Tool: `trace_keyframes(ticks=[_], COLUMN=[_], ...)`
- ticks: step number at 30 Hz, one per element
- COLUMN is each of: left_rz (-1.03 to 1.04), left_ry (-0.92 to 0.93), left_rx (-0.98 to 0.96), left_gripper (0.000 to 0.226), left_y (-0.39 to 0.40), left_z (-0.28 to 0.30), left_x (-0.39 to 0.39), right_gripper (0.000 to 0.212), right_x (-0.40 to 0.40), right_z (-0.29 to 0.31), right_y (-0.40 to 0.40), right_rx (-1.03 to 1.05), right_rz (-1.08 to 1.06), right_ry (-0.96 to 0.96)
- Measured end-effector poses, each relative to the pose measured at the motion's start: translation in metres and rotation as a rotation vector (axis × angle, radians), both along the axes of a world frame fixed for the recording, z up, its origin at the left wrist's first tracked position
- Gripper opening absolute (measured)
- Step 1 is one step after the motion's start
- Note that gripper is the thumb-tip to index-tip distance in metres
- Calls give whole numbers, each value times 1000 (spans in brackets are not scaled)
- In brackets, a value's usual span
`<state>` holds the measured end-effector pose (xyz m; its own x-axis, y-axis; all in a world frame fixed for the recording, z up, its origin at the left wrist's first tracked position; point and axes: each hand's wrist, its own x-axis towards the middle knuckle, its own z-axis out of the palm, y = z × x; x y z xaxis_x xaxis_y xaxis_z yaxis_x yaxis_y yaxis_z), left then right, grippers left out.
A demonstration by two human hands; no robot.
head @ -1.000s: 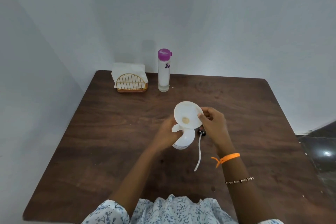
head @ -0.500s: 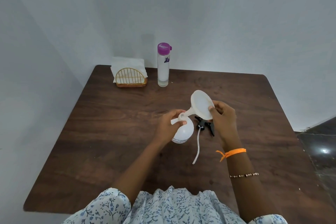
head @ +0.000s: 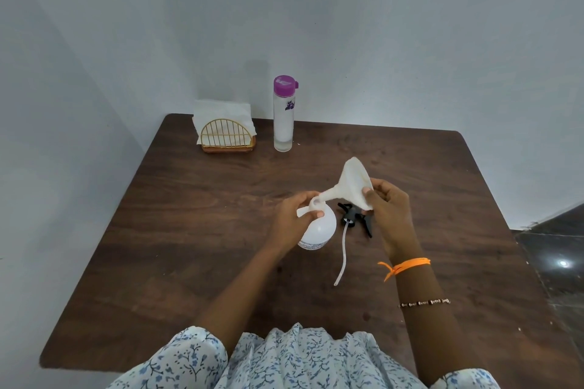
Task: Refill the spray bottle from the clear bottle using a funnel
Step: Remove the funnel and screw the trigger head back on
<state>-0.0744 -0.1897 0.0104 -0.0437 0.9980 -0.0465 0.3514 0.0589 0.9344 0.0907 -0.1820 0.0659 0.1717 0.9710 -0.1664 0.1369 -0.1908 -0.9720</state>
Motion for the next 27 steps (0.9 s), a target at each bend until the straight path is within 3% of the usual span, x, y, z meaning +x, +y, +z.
trace_keyframes(ticks=[2, 7, 12, 21, 24, 27], left_rz=[-8, -1, -20, -92, -68, -15], left_ry=[-1, -1, -41, -143, -164, -147], left_rx=[2, -9, -33, -205, -243, -265], left_gripper=[30, 33, 31, 40, 50, 40], left_y=[0, 0, 0, 4, 15, 32], left_z=[0, 1, 2, 20, 25, 30], left_x=[0, -1, 0, -6, -10, -15], right_gripper=[22, 19, 18, 23, 21, 18], right_x=[1, 3, 1, 7, 6, 4], right_z=[-3, 1, -7, -11, -9, -9], right_y=[-1, -4, 0, 17, 30, 48], right_rx=[-4, -7, -30, -148, -157, -159], right_rz=[-12, 37, -3, -9, -16, -20], right_ry=[-35, 154, 6, 336, 385, 356])
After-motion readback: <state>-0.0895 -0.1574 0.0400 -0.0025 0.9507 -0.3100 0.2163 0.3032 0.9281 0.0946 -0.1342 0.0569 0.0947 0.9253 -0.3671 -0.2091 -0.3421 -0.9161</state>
